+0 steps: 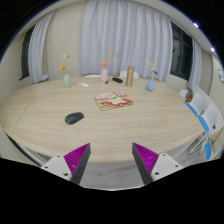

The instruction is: Arrange mouse

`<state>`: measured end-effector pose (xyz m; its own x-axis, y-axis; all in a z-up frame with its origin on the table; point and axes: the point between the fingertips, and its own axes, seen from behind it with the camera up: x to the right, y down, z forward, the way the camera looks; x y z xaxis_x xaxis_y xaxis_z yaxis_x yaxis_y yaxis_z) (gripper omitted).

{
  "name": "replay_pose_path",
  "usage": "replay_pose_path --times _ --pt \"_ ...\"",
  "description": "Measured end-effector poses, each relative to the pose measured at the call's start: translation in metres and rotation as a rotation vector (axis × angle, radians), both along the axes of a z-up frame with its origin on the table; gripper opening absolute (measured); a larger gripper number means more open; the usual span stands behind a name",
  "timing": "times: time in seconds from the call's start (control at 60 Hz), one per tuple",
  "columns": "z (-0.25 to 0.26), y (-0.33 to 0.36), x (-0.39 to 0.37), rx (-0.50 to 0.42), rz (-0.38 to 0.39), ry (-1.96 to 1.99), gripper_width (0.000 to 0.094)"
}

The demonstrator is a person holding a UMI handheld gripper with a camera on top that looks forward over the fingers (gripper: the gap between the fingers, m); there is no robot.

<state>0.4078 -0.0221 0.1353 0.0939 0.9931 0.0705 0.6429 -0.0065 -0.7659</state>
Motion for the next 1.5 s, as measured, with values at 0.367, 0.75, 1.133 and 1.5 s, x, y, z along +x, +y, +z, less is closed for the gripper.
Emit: replay_pose_path --times 0.367,0.75,1.133,1.5 --pt "-0.014 -0.085 -0.005 -0.032 0.127 -0.006 0.086" --pt "-0.028 -0.173 -0.01 -0.055 0.247 -0.028 0.0859" --pt "-0.051 -0.203 -0.07 -0.089 0.179 -0.007 0.086" --pt "-0.104 -0.207 -0.156 -0.071 0.111 -0.026 0.086"
